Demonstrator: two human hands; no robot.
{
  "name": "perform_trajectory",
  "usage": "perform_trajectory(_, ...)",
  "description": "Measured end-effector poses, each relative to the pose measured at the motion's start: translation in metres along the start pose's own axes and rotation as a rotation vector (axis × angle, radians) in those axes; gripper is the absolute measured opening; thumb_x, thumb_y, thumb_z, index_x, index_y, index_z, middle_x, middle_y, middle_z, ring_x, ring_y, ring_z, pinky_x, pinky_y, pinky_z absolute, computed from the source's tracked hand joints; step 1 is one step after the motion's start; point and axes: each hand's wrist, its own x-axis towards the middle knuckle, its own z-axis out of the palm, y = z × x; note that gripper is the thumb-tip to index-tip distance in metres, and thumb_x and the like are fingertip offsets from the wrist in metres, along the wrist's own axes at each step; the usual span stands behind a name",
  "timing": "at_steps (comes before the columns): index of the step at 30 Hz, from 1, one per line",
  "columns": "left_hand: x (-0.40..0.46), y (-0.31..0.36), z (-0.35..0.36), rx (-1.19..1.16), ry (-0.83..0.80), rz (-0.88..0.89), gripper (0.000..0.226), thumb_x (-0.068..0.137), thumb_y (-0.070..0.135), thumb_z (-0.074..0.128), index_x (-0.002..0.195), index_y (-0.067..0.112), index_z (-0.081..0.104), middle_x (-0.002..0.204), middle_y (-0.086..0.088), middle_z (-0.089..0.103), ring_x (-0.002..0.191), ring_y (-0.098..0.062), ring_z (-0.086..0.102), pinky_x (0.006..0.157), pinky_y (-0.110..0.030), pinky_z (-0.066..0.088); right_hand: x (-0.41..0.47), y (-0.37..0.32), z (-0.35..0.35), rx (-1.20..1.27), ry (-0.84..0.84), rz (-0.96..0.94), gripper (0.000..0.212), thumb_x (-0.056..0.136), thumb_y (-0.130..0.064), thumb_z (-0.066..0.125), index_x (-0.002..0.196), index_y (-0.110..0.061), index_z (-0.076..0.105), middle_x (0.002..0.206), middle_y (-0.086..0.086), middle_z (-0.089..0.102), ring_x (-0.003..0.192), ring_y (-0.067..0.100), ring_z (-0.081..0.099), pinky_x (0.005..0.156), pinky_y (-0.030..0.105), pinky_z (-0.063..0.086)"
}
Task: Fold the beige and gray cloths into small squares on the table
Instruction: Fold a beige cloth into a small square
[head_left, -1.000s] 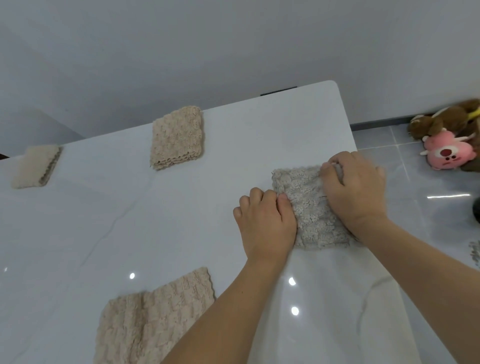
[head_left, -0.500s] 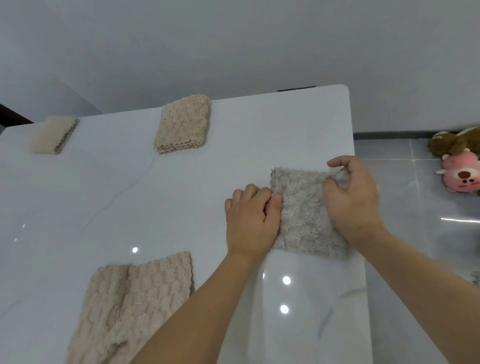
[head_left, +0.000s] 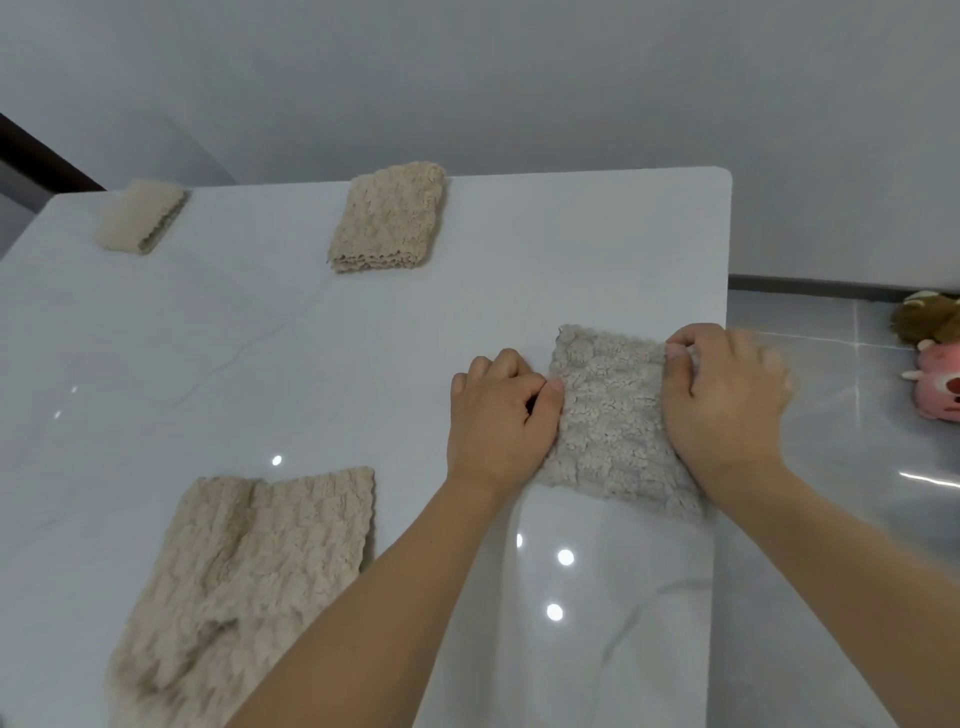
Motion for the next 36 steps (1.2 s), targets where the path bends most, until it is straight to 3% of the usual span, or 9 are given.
perform_trajectory(6, -0.003, -0.001, 0.003, 0.077, 0.034, 0.033, 0.041, 0.094, 0.039, 0.043, 0.058, 0.023, 0.055, 0.079, 0.008, 0.045, 0.080, -0.017, 0.043, 0.080, -0.034, 0.033, -0.001, -0.003, 0.000, -0.107, -0.020, 0.002, 0.025, 0.091, -0.029, 0.041, 0.097, -0.014, 0.060, 0.097, 0.014, 0.051, 0.092, 0.036, 0.044, 0.083, 0.042, 0.029)
perform_trajectory(11, -0.005, 0.003, 0.001, 0.065, 0.059, -0.005, 0.042, 0.087, 0.032, 0.027, 0.060, 0.015, 0.054, 0.077, 0.004, 0.048, 0.077, -0.019, 0.043, 0.080, -0.039, 0.038, 0.009, -0.022, -0.019, -0.462, -0.107, -0.129, 0.020, 0.082, -0.014, 0.055, 0.101, -0.007, 0.061, 0.103, 0.016, 0.048, 0.093, 0.035, 0.044, 0.084, 0.041, 0.023)
perform_trajectory(14, -0.009, 0.006, -0.006, -0.123, 0.113, -0.095, 0.038, 0.084, 0.026, 0.027, 0.071, 0.009, 0.059, 0.078, -0.001, 0.055, 0.077, -0.022, 0.049, 0.079, -0.044, 0.043, 0.002, -0.042, -0.029, -0.512, -0.031, -0.206, 0.027, 0.075, -0.006, 0.056, 0.101, -0.008, 0.063, 0.104, 0.014, 0.052, 0.091, 0.034, 0.047, 0.085, 0.041, 0.022)
perform_trajectory(17, -0.015, 0.003, -0.035, -0.392, 0.154, -0.184, 0.026, 0.083, 0.016, 0.035, 0.093, 0.013, 0.058, 0.092, 0.002, 0.060, 0.088, -0.017, 0.055, 0.083, -0.042, 0.049, -0.015, -0.081, -0.029, -0.300, 0.021, -0.376, 0.023, 0.076, -0.007, 0.055, 0.097, -0.009, 0.064, 0.099, 0.013, 0.057, 0.084, 0.035, 0.051, 0.079, 0.040, 0.031)
perform_trajectory(19, -0.025, -0.018, -0.064, -0.297, 0.155, -0.122, 0.034, 0.079, 0.013, 0.035, 0.104, 0.013, 0.057, 0.104, 0.001, 0.060, 0.096, -0.019, 0.055, 0.086, -0.040, 0.047, -0.032, -0.111, -0.020, -0.078, -0.104, -0.451, 0.022, 0.082, -0.011, 0.050, 0.099, -0.009, 0.063, 0.098, 0.011, 0.058, 0.080, 0.031, 0.055, 0.072, 0.038, 0.039)
perform_trajectory(22, -0.041, -0.075, -0.115, 0.051, 0.079, -0.097, 0.037, 0.080, 0.006, 0.040, 0.111, 0.013, 0.058, 0.113, -0.004, 0.061, 0.102, -0.026, 0.055, 0.089, -0.040, 0.041, -0.066, -0.153, 0.001, 0.140, -0.465, -0.365, 0.025, 0.094, -0.018, 0.045, 0.114, -0.014, 0.059, 0.109, 0.005, 0.057, 0.091, 0.025, 0.059, 0.083, 0.041, 0.047)
perform_trajectory(27, -0.070, -0.173, -0.180, 0.357, -0.304, -0.395, 0.046, 0.082, 0.020, 0.052, 0.128, 0.018, 0.048, 0.125, -0.004, 0.054, 0.115, -0.027, 0.050, 0.096, -0.039, 0.036, -0.116, -0.206, 0.041, -0.033, -0.737, -0.354, 0.047, 0.097, -0.039, 0.043, 0.138, -0.015, 0.042, 0.129, 0.007, 0.047, 0.117, 0.026, 0.046, 0.097, 0.038, 0.042)
perform_trajectory(32, -0.088, -0.221, -0.202, 0.384, -0.463, -0.359, 0.013, 0.084, 0.034, 0.051, 0.086, 0.023, 0.047, 0.093, 0.000, 0.053, 0.097, -0.021, 0.040, 0.081, -0.034, 0.035, -0.131, -0.243, 0.062, -0.251, -0.833, -0.329, 0.031, 0.090, -0.032, 0.049, 0.115, -0.015, 0.052, 0.116, 0.006, 0.046, 0.105, 0.025, 0.045, 0.087, 0.034, 0.042)
perform_trajectory(36, -0.096, -0.241, -0.216, -0.019, -0.412, -0.349, 0.031, 0.092, 0.036, 0.058, 0.072, 0.018, 0.041, 0.071, 0.003, 0.047, 0.068, -0.018, 0.049, 0.059, -0.030, 0.033, -0.123, -0.252, 0.064, 0.028, -0.853, -0.148, 0.007, 0.087, -0.016, 0.048, 0.081, -0.020, 0.046, 0.091, 0.000, 0.048, 0.077, 0.017, 0.048, 0.064, 0.027, 0.040)
